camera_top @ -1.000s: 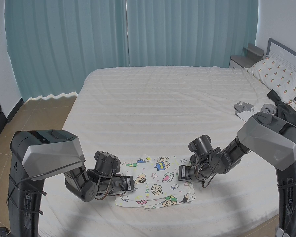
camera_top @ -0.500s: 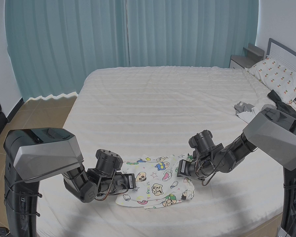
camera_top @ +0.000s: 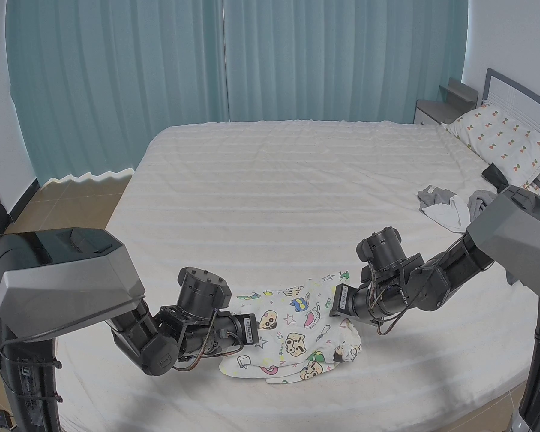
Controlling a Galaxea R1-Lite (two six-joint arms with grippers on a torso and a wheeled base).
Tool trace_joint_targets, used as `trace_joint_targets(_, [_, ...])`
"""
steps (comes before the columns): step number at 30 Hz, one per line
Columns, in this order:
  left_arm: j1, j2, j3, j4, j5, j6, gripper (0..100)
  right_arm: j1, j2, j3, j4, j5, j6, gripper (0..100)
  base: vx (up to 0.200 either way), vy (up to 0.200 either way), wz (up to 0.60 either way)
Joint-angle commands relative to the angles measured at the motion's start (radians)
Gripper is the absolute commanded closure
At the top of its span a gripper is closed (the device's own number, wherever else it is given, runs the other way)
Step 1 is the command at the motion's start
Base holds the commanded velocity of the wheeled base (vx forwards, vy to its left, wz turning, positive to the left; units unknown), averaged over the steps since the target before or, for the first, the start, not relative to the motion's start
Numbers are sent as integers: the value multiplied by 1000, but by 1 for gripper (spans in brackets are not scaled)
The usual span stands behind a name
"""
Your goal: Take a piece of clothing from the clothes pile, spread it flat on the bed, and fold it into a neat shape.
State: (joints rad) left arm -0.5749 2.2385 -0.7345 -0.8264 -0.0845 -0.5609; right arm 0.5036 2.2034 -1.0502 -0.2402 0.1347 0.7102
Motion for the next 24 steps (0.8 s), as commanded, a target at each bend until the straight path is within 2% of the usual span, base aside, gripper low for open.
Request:
trace_joint_targets(1, [-16,-20,3,0,0,-10,100,-2,-51,27,-1,0,0,100,0,-200,0])
trace_joint_targets(3, [-22,-20,3,0,0,-14,100,-2,-64,41,-1,0,0,100,0,-200,0])
trace_joint_targets(9, [-49,-30,0,0,-1,-19,100,-5,-105,76,-1,0,0,100,0,0,0])
trace_joint_targets(24, [-80,-30,-13,0,-1,-56,100,-8,-142,113,-1,-15,0,100,0,-200,0])
